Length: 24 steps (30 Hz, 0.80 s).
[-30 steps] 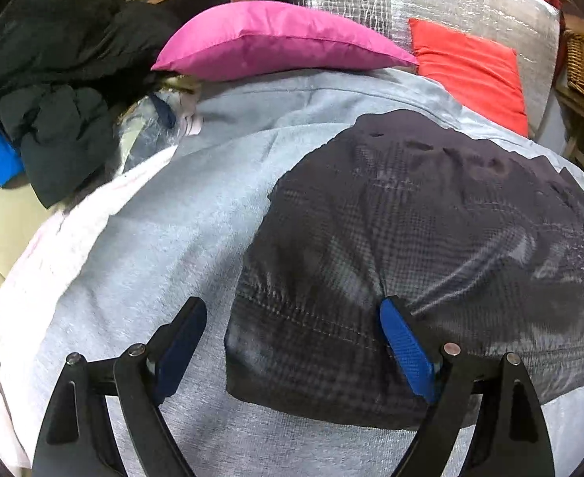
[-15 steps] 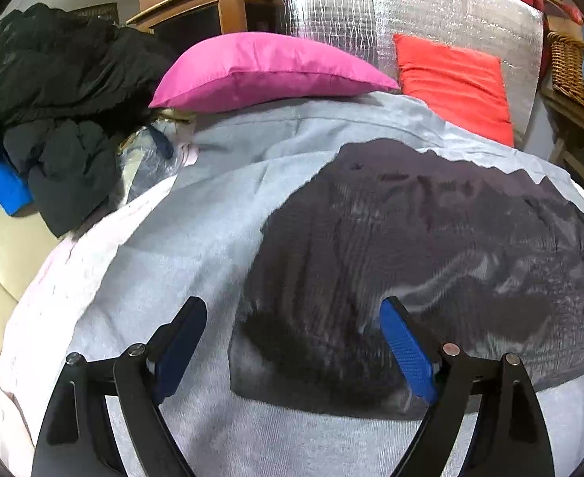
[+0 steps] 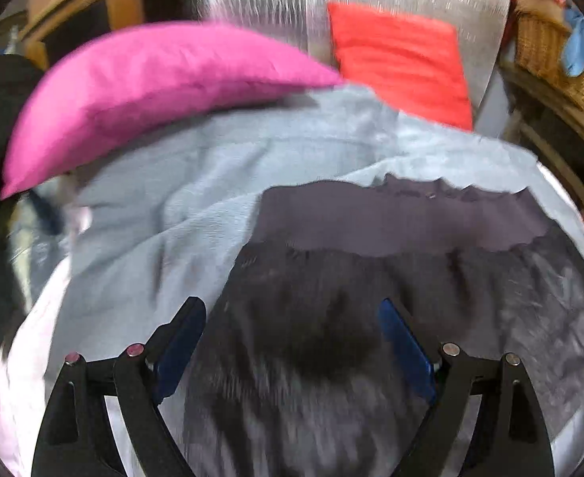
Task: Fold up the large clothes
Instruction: 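Close both tools on the ribbed hem edge of the jacket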
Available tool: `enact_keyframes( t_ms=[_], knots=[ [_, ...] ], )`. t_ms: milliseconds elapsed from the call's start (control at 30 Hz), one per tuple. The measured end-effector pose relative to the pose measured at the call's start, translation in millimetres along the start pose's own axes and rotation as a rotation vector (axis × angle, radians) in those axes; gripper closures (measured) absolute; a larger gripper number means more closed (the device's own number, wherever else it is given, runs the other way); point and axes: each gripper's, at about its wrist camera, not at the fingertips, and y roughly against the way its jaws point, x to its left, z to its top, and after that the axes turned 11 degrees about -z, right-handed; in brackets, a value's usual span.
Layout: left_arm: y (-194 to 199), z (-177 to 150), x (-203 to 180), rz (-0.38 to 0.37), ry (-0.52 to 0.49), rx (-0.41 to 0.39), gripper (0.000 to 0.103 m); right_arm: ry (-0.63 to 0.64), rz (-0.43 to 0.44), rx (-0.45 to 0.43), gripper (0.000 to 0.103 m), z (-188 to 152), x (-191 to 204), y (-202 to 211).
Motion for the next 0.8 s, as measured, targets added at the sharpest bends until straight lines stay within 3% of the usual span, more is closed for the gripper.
enact_keyframes(
  t_ms=[33,100,300,367,400,433,467,533,667,800],
  knots=[
    [-10,6,3,0.010,0.004,0.018,0.014,0.002,0.002,0.013,0.020,7,0,-8],
    [-26,16,9,0.025,0.004,0.034,0.014,0.031,0.018,0.060,0.021,22,6,-32],
    [-55,30,17,-0.048,0.015,0.095,0.014,0.128,-0.014,0.123,0.021,39,26,-83],
    [-61,33,18,-0.047,0.017,0.091,0.016,0.127,0.025,0.134,0.026,40,28,-92],
    [-64,35,19,-0.053,0.022,0.082,0.024,0.131,0.035,0.141,0.045,39,30,-94],
    [-67,37,21,-0.042,0.032,0.085,0.057,0.149,0.019,0.162,0.069,39,33,-98],
    [-70,39,25,-0.014,0.054,0.098,0.103,0.178,-0.039,0.170,0.078,38,36,-101],
    [-72,41,35,-0.024,0.091,0.082,0.100,0.193,-0.057,0.155,0.086,40,36,-96],
    [-87,30,49,0.065,0.142,0.084,0.100,0.176,-0.125,0.056,0.087,49,31,-80],
    [-89,28,58,0.079,0.192,0.072,0.100,0.065,-0.161,0.092,0.088,35,13,-112]
  ],
)
